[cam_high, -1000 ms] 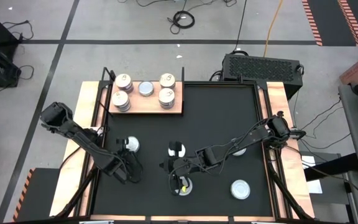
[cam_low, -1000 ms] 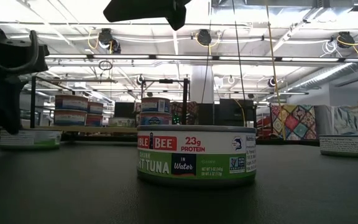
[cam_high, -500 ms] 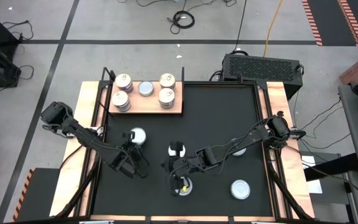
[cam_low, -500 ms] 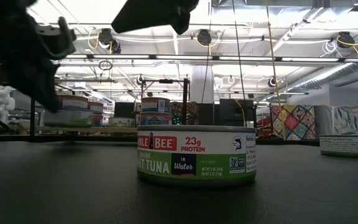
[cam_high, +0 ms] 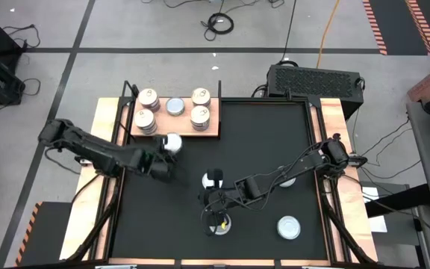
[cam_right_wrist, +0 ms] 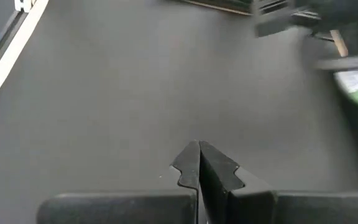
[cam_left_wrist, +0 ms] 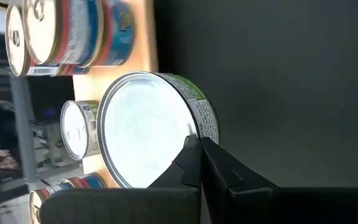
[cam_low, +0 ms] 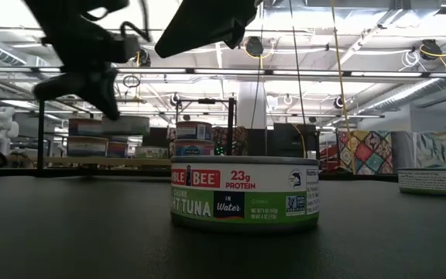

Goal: Stack canned seafood by type on shelf
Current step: Put the green tuna can on the shelf

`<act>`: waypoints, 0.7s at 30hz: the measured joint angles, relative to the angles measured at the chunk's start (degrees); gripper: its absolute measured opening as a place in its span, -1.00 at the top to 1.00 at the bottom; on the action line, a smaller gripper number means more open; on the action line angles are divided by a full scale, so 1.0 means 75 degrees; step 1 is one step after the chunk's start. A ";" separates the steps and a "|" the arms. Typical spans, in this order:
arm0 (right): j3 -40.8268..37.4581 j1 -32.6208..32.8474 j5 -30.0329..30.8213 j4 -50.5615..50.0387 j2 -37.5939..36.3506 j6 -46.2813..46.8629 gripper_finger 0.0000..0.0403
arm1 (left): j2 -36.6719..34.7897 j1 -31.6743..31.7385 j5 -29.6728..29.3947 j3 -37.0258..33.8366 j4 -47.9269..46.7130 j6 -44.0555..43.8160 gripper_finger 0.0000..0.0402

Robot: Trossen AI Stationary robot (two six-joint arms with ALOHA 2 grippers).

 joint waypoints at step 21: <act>0.0000 0.0000 0.0018 -0.0713 -0.0042 0.0003 1.00 | -0.0166 0.4724 0.2879 -0.0323 0.2080 0.3253 1.00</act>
